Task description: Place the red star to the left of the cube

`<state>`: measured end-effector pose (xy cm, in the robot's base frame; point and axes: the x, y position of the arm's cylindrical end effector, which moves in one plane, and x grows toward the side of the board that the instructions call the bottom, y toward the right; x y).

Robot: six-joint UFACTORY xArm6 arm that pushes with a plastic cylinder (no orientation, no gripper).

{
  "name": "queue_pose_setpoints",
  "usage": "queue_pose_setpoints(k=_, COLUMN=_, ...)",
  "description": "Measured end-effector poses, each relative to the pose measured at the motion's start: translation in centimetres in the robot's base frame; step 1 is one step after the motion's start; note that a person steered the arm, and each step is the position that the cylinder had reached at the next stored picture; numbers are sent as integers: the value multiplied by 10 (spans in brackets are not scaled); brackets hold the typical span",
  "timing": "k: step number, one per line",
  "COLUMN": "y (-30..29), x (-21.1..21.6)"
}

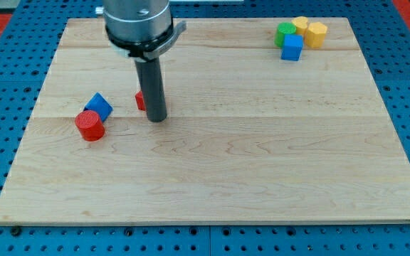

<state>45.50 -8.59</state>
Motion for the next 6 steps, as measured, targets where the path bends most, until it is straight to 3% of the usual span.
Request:
queue_pose_setpoints(k=1, y=-67, x=-4)
queue_pose_setpoints(k=3, y=113, x=-109)
queue_pose_setpoints(k=4, y=122, x=-137)
queue_pose_setpoints(k=5, y=109, x=-135)
queue_pose_setpoints(k=6, y=172, x=-136)
